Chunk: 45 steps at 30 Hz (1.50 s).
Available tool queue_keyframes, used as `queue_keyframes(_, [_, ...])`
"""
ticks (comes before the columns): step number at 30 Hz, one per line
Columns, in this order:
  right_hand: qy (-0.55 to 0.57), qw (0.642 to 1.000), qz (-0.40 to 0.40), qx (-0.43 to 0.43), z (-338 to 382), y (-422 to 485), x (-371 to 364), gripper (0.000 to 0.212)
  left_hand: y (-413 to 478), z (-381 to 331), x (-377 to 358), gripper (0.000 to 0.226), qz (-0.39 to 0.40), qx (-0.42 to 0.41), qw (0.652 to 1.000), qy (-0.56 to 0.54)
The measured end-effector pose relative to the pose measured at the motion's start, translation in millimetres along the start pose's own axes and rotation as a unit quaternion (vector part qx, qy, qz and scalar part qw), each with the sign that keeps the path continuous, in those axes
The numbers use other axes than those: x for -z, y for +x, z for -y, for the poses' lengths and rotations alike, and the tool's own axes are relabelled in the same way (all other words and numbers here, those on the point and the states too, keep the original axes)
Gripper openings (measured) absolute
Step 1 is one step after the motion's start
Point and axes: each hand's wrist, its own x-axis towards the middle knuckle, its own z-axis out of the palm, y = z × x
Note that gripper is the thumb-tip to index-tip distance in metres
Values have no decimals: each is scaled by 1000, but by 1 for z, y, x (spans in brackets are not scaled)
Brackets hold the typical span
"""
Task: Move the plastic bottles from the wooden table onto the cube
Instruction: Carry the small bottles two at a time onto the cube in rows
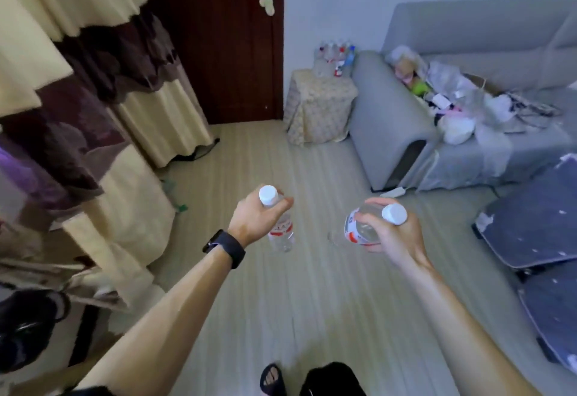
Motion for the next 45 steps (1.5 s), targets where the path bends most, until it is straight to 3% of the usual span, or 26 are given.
queue_keyframes(8, [13, 999, -37, -9, 40, 166, 2, 27, 168, -65, -34, 25, 43, -17, 998, 49])
queue_keyframes(17, [17, 999, 8, -28, 112, 373, -10, 30, 359, -129, -60, 24, 8, 27, 999, 46])
queue_keyframes(20, [3, 999, 16, -38, 137, 435, -19, 41, 417, -147, -60, 23, 11, 39, 997, 58])
queue_keyframes(29, [-7, 999, 31, -41, 211, 634, -82, 46, 627, -184, -60, 25, 20, 19, 997, 74])
queue_keyframes(34, [-18, 999, 20, -41, 258, 736, -113, 36, 751, -210, -54, 26, 41, 23, 996, 81])
queue_keyframes(37, [-39, 998, 2, -43, 283, 792, -126, 40, 820, -230, -54, 26, 50, 20, 996, 72])
queue_keyframes(42, [-57, 997, 0, -52, 301, 890, -132, 20, 916, -258, -72, 24, 75, 19, 995, 65])
queue_keyframes(45, [-74, 996, 7, -49, 305, 953, -137, 20, 972, -266, -92, 24, 76, 29, 995, 59])
